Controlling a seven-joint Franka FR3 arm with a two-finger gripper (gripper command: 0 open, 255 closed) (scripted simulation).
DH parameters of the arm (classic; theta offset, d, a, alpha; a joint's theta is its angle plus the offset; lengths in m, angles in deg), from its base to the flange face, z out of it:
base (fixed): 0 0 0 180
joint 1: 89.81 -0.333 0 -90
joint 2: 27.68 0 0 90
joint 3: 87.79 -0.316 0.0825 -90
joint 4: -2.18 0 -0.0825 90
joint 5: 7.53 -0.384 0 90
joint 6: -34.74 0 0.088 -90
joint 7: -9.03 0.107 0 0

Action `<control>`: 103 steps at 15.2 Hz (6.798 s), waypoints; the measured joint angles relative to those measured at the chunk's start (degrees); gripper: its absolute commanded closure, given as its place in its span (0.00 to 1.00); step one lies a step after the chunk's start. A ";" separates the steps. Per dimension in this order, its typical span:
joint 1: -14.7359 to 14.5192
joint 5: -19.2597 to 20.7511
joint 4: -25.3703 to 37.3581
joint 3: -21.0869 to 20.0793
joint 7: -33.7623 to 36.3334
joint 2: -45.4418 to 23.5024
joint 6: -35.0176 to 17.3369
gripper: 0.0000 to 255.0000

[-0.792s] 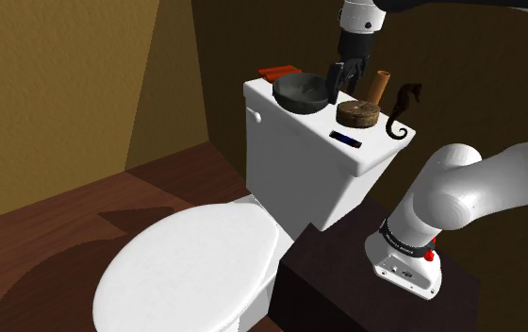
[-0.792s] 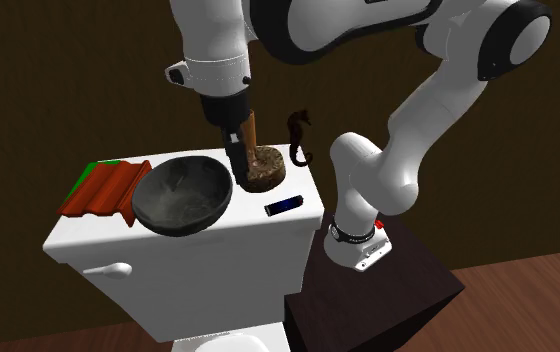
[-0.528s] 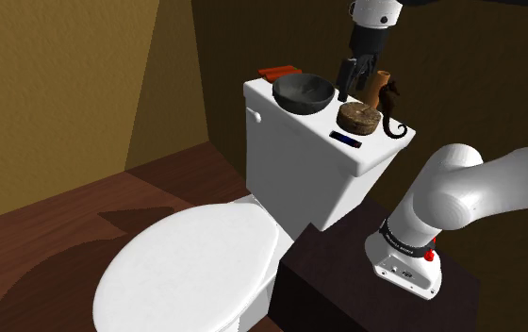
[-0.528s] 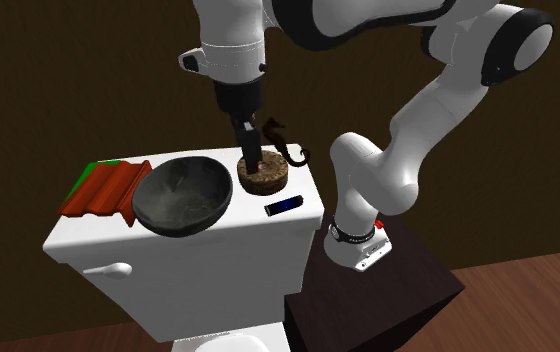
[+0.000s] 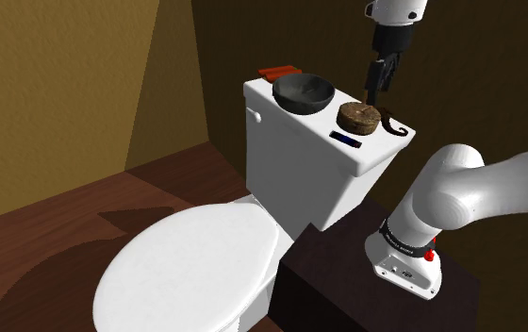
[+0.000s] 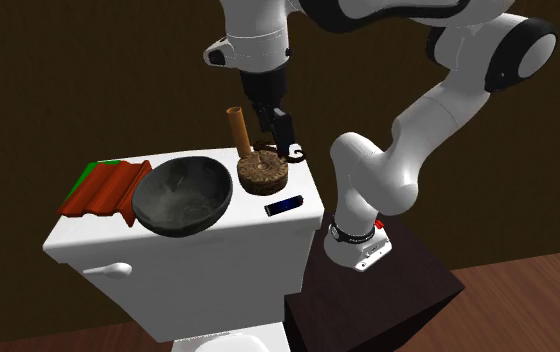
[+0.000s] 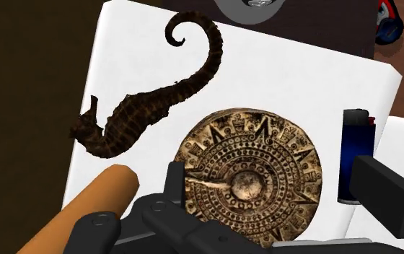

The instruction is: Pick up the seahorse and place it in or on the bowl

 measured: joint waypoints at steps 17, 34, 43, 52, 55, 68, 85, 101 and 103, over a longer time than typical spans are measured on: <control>3.72 1.04 -5.39 1.15 -6.12 18.69 0.59 0.00; 9.15 4.19 -12.88 3.69 -0.73 21.84 -7.94 0.00; 15.38 5.90 -21.86 6.07 4.28 25.04 -19.68 0.00; 17.61 4.13 -23.53 5.11 2.90 26.03 -22.62 1.00; 17.79 5.70 -24.66 5.15 2.78 24.68 -22.66 1.00; 17.22 5.17 -21.99 4.94 2.82 22.49 -17.24 1.00; 17.30 2.45 -5.72 2.69 1.30 14.76 -9.96 1.00; 15.64 -3.40 6.26 -6.39 9.48 -1.24 -14.94 1.00; 15.41 -4.36 8.65 -8.41 11.50 -5.05 -16.29 1.00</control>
